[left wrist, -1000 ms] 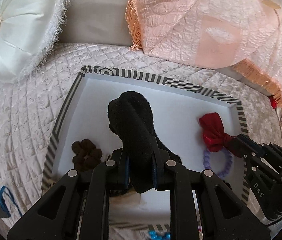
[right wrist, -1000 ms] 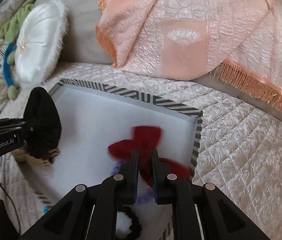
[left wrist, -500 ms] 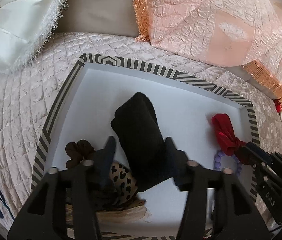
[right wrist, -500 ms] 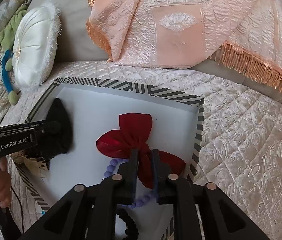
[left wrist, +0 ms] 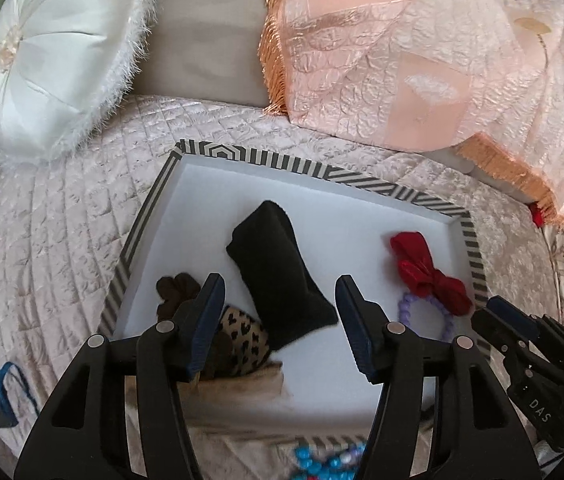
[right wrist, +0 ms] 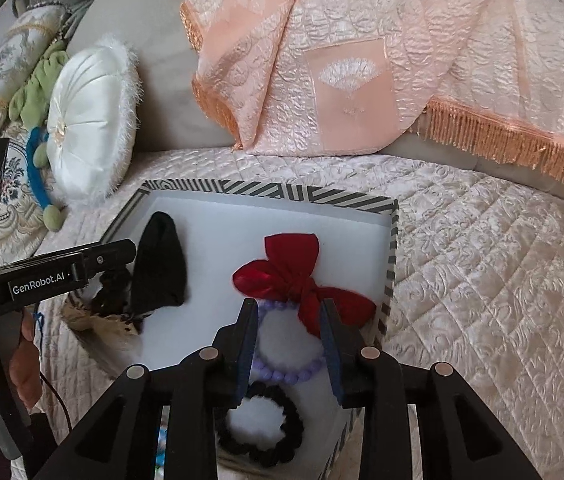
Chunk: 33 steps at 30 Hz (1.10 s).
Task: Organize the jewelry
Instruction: 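Withdraw both open tools from the tray, then move the right tool to the grey braided bracelet and grasp it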
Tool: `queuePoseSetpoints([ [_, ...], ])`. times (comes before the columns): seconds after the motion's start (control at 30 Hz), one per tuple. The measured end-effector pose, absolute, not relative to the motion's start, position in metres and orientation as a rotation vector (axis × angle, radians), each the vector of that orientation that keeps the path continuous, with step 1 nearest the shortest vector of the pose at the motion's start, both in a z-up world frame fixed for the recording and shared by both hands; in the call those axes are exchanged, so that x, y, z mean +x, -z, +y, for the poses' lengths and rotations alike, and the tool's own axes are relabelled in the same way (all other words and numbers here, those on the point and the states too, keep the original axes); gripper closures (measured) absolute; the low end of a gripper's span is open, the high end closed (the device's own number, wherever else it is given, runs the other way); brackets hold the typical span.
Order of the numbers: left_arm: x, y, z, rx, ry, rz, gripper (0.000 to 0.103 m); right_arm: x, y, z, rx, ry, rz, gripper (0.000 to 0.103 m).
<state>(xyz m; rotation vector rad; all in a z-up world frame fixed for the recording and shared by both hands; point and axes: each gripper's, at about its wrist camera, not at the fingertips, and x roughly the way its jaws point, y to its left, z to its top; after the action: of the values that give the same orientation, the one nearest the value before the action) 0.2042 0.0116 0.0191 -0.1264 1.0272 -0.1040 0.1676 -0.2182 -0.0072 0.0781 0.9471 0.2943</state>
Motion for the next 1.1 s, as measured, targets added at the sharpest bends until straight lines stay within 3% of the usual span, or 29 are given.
queuePoseSetpoints([
  [0.2,0.164,-0.031,0.021,-0.09,0.099,0.992,0.045,0.129,-0.003,-0.217,0.083,-0.304,0.916,0.073],
  [0.33,0.135,-0.032,0.035,-0.105,0.104,0.983,0.045,0.099,-0.009,-0.218,0.087,-0.31,0.898,0.066],
  [1.1,0.024,0.013,0.059,-0.222,0.194,1.131,0.045,-0.01,0.024,-0.22,0.046,-0.354,0.992,0.066],
])
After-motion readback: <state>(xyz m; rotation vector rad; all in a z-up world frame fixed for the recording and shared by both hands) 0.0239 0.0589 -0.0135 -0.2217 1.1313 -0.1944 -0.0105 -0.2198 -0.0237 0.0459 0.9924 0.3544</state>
